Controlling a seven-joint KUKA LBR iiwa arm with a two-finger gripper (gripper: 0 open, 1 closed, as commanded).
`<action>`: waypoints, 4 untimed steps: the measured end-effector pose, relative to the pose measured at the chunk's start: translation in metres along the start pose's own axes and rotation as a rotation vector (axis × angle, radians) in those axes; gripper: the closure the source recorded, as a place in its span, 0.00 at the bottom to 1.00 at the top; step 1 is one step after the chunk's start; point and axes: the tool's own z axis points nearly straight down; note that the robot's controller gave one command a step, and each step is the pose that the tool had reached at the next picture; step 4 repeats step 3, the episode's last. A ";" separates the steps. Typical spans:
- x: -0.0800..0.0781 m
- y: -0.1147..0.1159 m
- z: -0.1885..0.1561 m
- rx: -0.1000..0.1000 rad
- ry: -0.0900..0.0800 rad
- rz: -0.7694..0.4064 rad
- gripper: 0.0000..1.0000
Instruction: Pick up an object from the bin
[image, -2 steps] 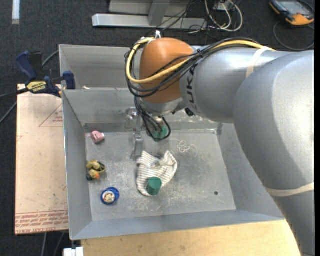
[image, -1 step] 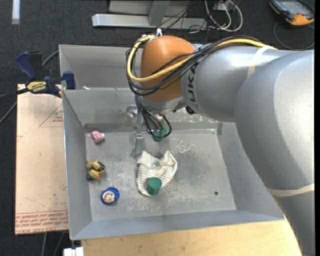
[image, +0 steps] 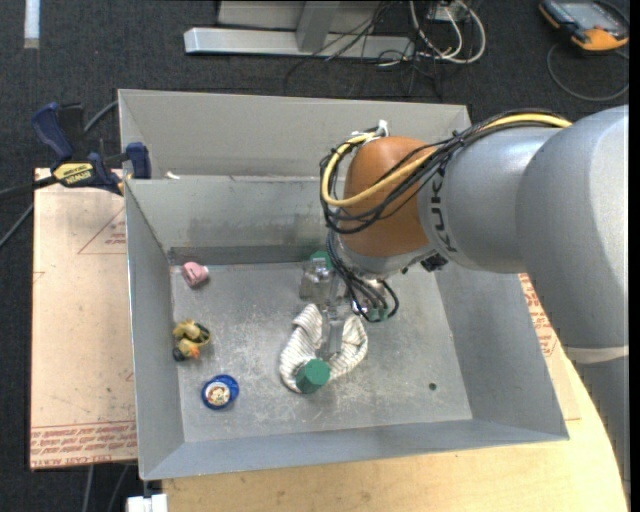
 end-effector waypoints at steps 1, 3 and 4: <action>-0.014 0.011 -0.002 -0.005 -0.017 0.017 1.00; 0.000 0.025 -0.147 -0.006 -0.021 -0.069 1.00; 0.000 0.025 -0.147 -0.006 -0.021 -0.069 1.00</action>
Offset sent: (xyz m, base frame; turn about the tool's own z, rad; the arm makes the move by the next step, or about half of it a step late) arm 0.0000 0.0000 0.0000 0.0000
